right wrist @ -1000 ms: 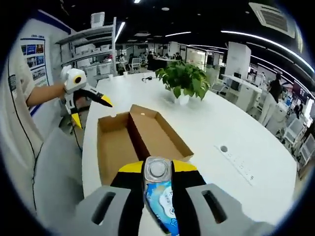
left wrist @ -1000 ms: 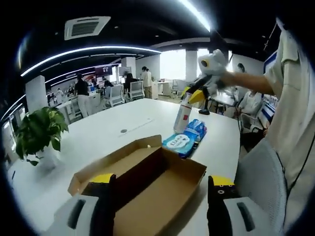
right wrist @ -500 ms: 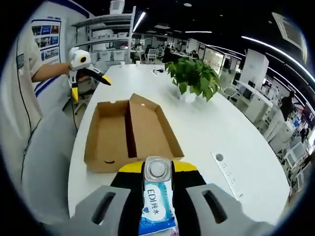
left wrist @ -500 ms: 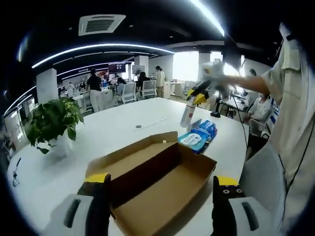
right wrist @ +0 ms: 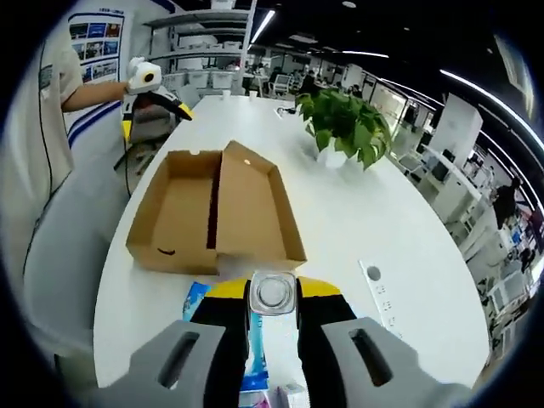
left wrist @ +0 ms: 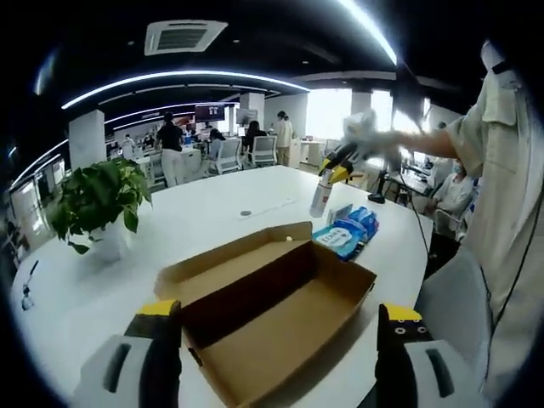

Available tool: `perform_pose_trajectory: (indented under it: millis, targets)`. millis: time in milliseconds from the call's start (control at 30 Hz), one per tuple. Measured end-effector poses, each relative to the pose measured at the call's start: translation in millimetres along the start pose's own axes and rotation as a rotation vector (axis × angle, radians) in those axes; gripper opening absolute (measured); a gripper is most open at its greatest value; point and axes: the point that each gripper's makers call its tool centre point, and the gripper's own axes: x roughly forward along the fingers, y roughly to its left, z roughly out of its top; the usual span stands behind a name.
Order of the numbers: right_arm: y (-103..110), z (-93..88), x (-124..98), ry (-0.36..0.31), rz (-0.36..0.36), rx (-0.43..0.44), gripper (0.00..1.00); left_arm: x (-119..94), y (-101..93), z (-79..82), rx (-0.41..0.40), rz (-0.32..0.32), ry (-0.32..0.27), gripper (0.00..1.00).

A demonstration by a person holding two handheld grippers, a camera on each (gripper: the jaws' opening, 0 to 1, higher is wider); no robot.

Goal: Operate the shoe box by opening the lid, removing the specified soft item, and placing it in the target area until the item is outside and the box remains undamaged.

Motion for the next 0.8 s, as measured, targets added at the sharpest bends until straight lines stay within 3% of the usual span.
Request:
perform_pose_trajectory:
  millis: [367,800]
  targets:
    - [-15,-35.9,14,0.068,0.040,-0.033,0.18,3,3.0,-4.0,-0.004,0.017,0.017,0.98]
    - [-18,-62.5,29,0.130,0.072,-0.037,0.18,9,-0.3,-5.8,-0.012,0.010,0.041,0.99]
